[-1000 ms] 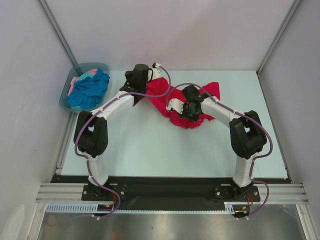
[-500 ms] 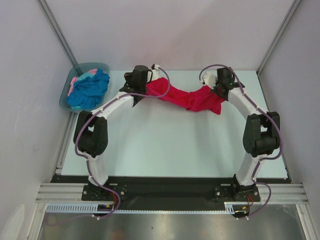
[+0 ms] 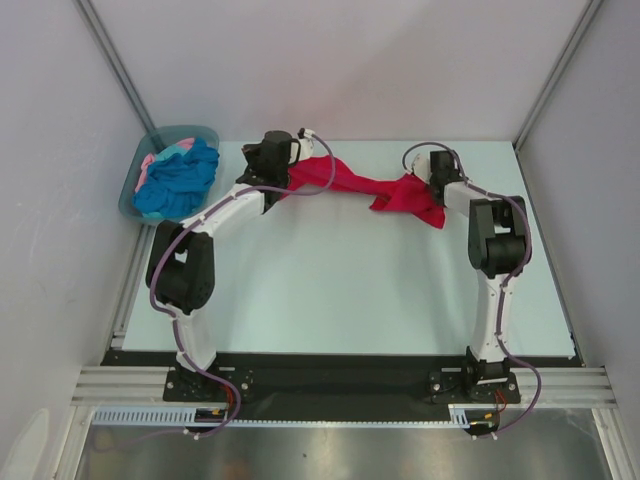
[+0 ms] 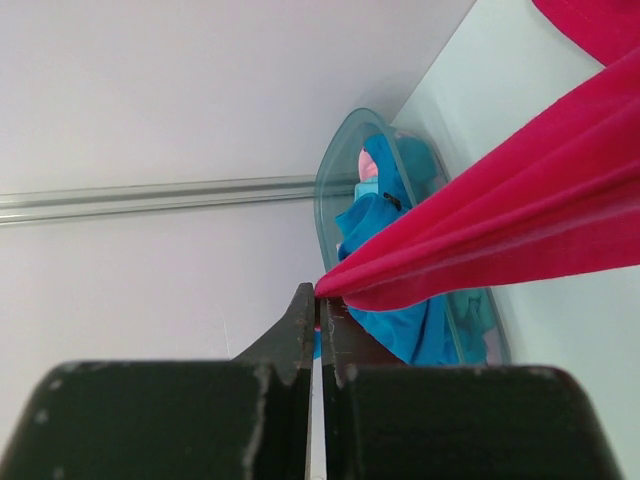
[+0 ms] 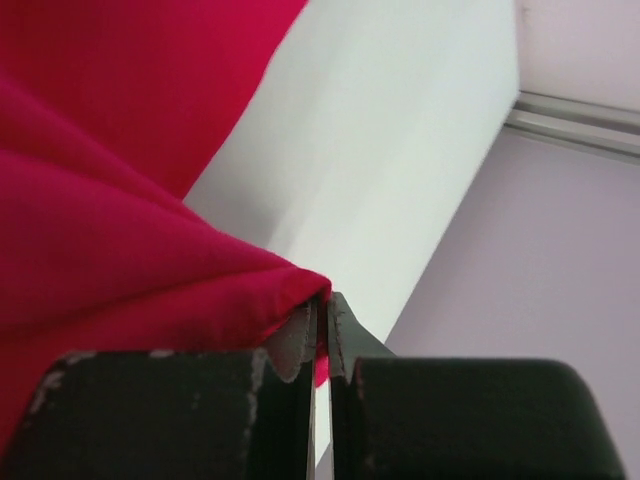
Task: Fold and stack the t-shirts
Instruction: Flatten the tshirt out
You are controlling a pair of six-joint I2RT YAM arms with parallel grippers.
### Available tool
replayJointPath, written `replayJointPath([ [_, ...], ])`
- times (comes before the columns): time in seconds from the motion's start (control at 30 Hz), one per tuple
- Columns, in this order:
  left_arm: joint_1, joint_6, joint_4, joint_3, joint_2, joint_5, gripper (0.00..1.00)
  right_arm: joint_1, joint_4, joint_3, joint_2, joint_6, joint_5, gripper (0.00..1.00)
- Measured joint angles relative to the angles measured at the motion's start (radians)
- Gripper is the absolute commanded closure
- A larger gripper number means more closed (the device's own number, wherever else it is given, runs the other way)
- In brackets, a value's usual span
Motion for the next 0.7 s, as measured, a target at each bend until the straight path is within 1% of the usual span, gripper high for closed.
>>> replayJointPath([
  [0.13,0.0,0.0,0.003,0.0,0.003,-0.005,0.99,0.0,0.148,0.086,0.118,-0.034,0.09,1.0],
  [0.23,0.0,-0.001,0.003,0.0,0.006,-0.01,0.99,0.002,0.223,0.146,0.177,-0.045,0.142,1.0],
  [0.43,0.0,-0.002,0.005,-0.007,0.006,-0.016,1.0,0.018,0.397,0.157,0.193,-0.07,0.222,1.0],
  [0.47,0.0,-0.003,0.005,-0.007,0.006,-0.016,1.0,0.021,0.411,0.162,0.193,-0.066,0.231,0.98],
  [0.5,0.0,-0.003,0.006,-0.007,0.006,-0.017,1.0,0.023,0.409,0.171,0.193,-0.058,0.235,0.94],
  [0.53,0.0,-0.003,0.006,-0.007,0.006,-0.017,1.0,0.024,0.402,0.181,0.193,-0.047,0.238,0.81],
  [0.57,0.0,-0.003,0.006,-0.007,0.006,-0.017,1.0,0.025,0.387,0.19,0.193,-0.033,0.237,0.6],
  [0.6,0.0,-0.003,0.006,-0.007,0.006,-0.018,1.0,0.026,0.366,0.2,0.193,-0.014,0.236,0.45],
  [0.63,0.0,-0.003,0.006,-0.007,0.006,-0.018,1.0,0.028,0.346,0.206,0.193,0.005,0.232,0.33],
  [0.7,0.0,-0.004,0.006,-0.007,0.006,-0.019,1.0,0.034,0.275,0.205,0.182,0.045,0.202,0.27],
])
